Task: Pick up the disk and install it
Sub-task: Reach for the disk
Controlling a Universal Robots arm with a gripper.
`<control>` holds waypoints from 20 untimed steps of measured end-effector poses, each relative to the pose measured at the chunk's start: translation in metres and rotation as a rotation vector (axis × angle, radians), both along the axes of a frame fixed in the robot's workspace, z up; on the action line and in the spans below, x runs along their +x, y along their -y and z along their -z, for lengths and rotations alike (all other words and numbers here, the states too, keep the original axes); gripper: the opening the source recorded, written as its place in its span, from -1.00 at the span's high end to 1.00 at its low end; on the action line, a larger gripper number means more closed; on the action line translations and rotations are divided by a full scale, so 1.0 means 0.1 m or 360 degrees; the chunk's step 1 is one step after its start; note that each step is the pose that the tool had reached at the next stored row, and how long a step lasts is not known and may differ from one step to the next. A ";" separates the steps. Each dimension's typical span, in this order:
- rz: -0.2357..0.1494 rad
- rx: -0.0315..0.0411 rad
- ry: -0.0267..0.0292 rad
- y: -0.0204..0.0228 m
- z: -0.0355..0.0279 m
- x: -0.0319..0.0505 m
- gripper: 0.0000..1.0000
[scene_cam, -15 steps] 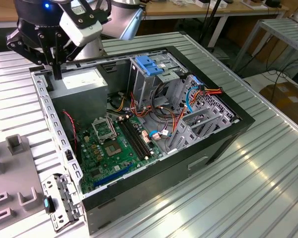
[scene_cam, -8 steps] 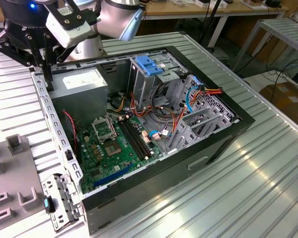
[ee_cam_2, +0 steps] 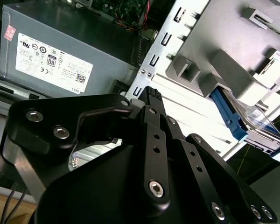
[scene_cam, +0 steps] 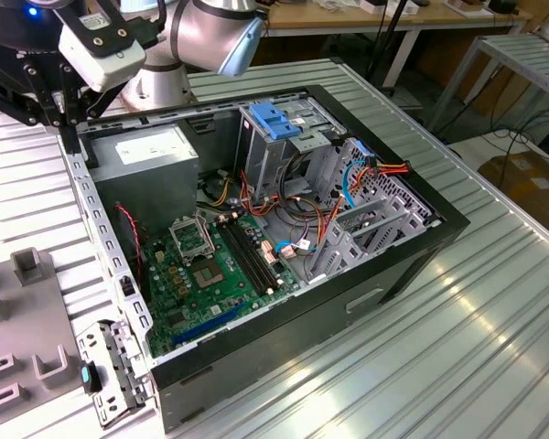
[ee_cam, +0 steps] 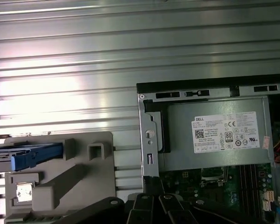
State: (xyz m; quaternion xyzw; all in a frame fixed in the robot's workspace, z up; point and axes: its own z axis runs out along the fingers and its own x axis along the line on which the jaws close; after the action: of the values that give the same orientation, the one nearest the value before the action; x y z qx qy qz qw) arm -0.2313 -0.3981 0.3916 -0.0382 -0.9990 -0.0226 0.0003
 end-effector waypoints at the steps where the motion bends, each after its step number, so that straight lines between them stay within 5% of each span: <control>1: 0.0000 0.0000 -0.00002 0.000 0.000 -0.024 0.79; 20: 0.0000 0.0002 -0.00017 0.000 0.003 -0.366 0.79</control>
State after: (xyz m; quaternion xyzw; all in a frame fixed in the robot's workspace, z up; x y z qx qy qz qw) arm -0.2679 -0.3981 0.3913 -0.0382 -0.9990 -0.0231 0.0009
